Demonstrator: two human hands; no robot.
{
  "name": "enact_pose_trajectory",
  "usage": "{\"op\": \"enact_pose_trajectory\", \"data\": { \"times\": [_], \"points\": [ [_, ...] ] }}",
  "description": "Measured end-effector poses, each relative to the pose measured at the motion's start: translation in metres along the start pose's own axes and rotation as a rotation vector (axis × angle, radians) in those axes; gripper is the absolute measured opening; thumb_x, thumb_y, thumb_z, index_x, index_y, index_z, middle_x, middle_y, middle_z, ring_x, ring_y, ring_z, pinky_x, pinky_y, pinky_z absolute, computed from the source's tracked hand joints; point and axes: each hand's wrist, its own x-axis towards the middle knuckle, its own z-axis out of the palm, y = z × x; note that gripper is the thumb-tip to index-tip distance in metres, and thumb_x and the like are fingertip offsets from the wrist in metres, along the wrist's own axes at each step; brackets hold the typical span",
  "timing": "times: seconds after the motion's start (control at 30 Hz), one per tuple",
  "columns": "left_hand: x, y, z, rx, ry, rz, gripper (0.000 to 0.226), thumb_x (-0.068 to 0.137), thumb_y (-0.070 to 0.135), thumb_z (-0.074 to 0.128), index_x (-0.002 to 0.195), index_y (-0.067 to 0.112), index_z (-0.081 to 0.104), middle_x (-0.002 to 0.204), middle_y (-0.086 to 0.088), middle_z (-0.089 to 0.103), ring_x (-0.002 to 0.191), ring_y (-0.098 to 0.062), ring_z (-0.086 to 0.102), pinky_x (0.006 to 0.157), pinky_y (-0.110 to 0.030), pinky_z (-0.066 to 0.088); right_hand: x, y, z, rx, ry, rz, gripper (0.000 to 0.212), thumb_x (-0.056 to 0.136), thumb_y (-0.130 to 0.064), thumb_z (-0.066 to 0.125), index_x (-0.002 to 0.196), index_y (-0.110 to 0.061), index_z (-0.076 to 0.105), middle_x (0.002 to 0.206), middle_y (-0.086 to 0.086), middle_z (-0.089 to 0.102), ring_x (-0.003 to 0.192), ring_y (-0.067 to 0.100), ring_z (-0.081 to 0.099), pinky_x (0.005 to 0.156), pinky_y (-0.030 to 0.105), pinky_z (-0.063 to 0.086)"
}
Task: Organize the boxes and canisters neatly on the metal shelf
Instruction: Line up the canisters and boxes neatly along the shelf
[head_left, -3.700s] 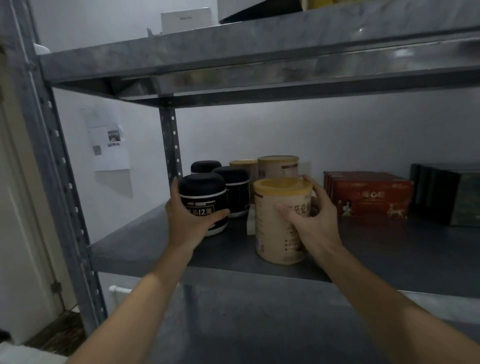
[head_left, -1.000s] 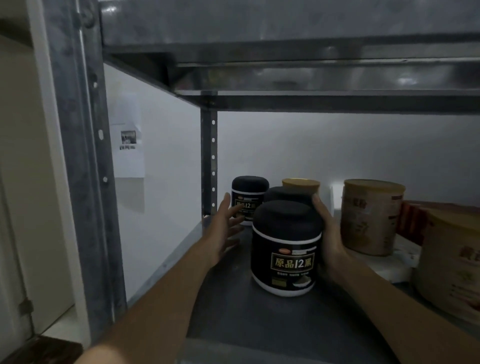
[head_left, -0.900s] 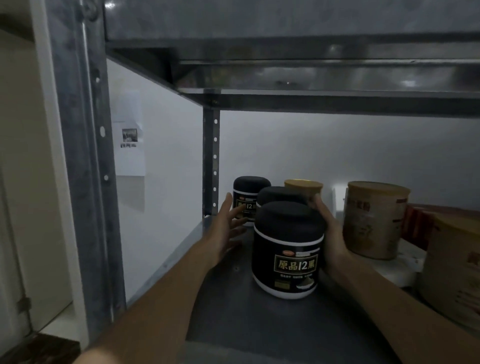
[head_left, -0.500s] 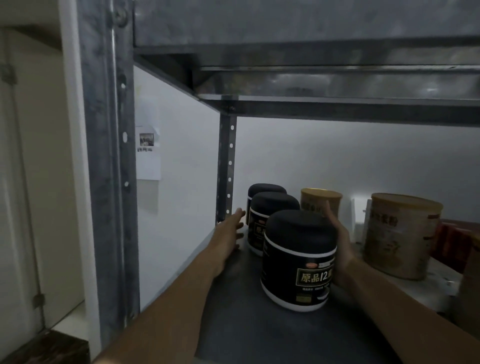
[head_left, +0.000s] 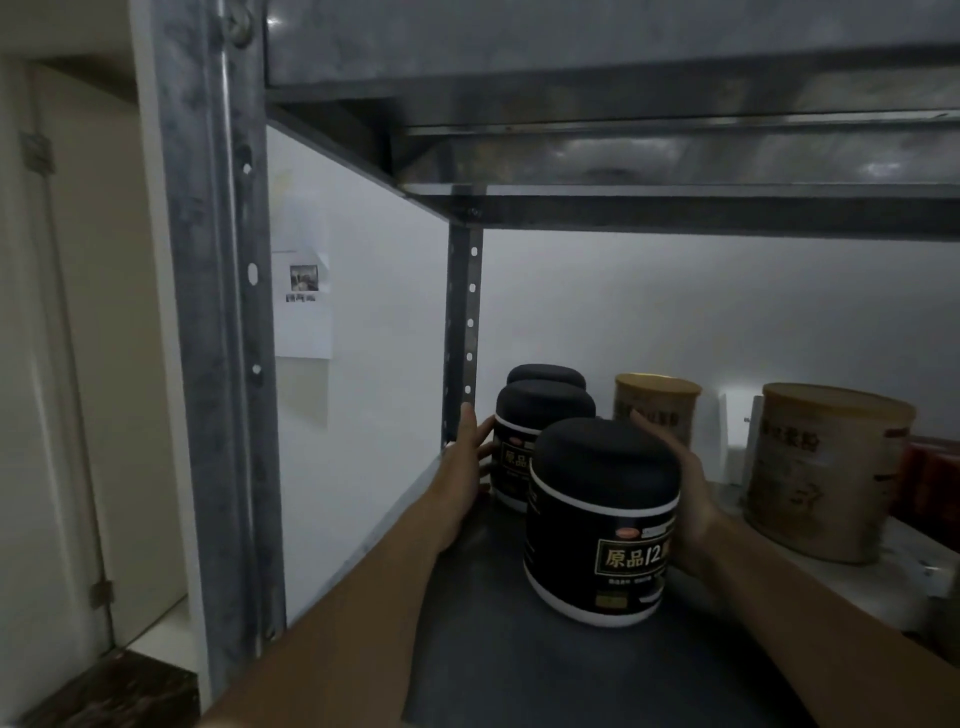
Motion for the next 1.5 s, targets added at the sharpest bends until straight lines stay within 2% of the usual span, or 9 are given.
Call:
{"op": "enact_pose_trajectory", "data": {
  "times": [0.17,0.4,0.5,0.67,0.87,1.07,1.17,1.33,1.5],
  "points": [
    [-0.004,0.003,0.002,0.016,-0.007,0.005,0.062,0.100,0.059,0.012,0.147,0.030,0.039,0.151,-0.006,0.042,0.135,-0.022,0.043,0.103,-0.035,0.038,-0.005,0.000,0.003,-0.009,-0.011,0.010,0.066,0.101,-0.034,0.043,0.045,-0.015,0.073,0.057,0.008,0.070,0.044,0.017,0.067,0.039,0.020,0.051],
    [-0.013,0.005,0.006,-0.002,-0.002,-0.008,0.060,0.099,0.060,0.017,0.144,0.030,0.042,0.150,-0.005,0.043,0.136,-0.023,0.042,0.108,-0.040,0.036,-0.006,0.006,0.000,0.017,-0.012,0.016,0.064,0.100,-0.039,0.043,0.050,-0.016,0.076,0.063,0.008,0.073,0.051,0.018,0.070,0.067,0.035,0.044],
    [-0.023,0.007,0.007,0.003,0.076,0.002,0.053,0.097,0.059,0.033,0.130,0.023,0.055,0.136,-0.005,0.055,0.120,-0.020,0.052,0.090,-0.034,0.043,-0.008,0.011,-0.007,0.054,0.015,0.028,0.051,0.096,-0.046,0.048,0.077,-0.013,0.082,0.086,0.012,0.077,0.074,0.026,0.074,0.080,0.038,0.048],
    [-0.059,0.009,0.010,0.080,0.149,0.123,0.044,0.096,0.054,0.046,0.116,0.020,0.064,0.111,-0.002,0.067,0.100,-0.017,0.063,0.088,-0.038,0.051,-0.022,0.014,-0.015,0.049,0.058,0.005,0.057,0.090,-0.053,0.053,0.124,-0.010,0.068,0.121,0.015,0.070,0.117,0.035,0.062,0.106,0.046,0.043],
    [-0.099,0.000,0.006,0.177,-0.170,0.181,0.071,0.063,0.061,0.075,0.125,0.035,0.052,0.128,0.001,0.060,0.118,-0.018,0.059,0.099,-0.043,0.050,-0.047,0.021,-0.006,-0.064,0.004,-0.036,0.054,0.095,-0.057,0.043,0.122,-0.017,0.068,0.120,0.011,0.071,0.113,0.027,0.065,0.095,0.043,0.049],
    [-0.111,-0.001,0.002,0.283,-0.018,0.223,0.101,0.041,0.046,0.094,0.131,0.030,0.052,0.126,0.004,0.062,0.116,-0.016,0.060,0.096,-0.035,0.052,-0.055,0.026,-0.005,-0.253,-0.122,-0.042,0.057,0.071,-0.066,0.060,0.115,-0.030,0.066,0.115,-0.005,0.072,0.110,0.014,0.065,0.100,0.040,0.048],
    [-0.114,-0.001,0.000,0.167,0.000,0.189,0.093,0.042,0.033,0.093,0.129,0.027,0.057,0.121,0.000,0.066,0.113,-0.020,0.063,0.095,-0.040,0.053,-0.057,0.027,-0.005,-0.288,-0.191,-0.062,0.047,0.074,-0.059,0.060,0.112,-0.032,0.063,0.101,-0.015,0.071,0.097,0.002,0.064,0.086,0.028,0.050],
    [-0.118,0.006,-0.003,-0.069,0.044,0.162,0.072,0.055,-0.006,0.079,0.116,0.030,0.063,0.110,-0.008,0.069,0.103,-0.028,0.067,0.081,-0.036,0.054,-0.062,0.031,-0.002,-0.426,-0.195,-0.122,0.054,0.074,-0.054,0.067,0.123,-0.032,0.061,0.126,-0.009,0.064,0.120,0.010,0.058,0.110,0.038,0.044],
    [-0.119,0.007,-0.001,-0.031,0.055,0.186,0.074,0.059,0.006,0.082,0.126,0.026,0.059,0.108,-0.003,0.071,0.106,-0.025,0.067,0.087,-0.038,0.054,-0.060,0.034,-0.001,-0.486,-0.209,-0.177,0.026,0.094,-0.034,0.060,0.119,-0.042,0.056,0.112,-0.024,0.062,0.108,-0.004,0.058,0.101,0.024,0.046]
  ]
}}
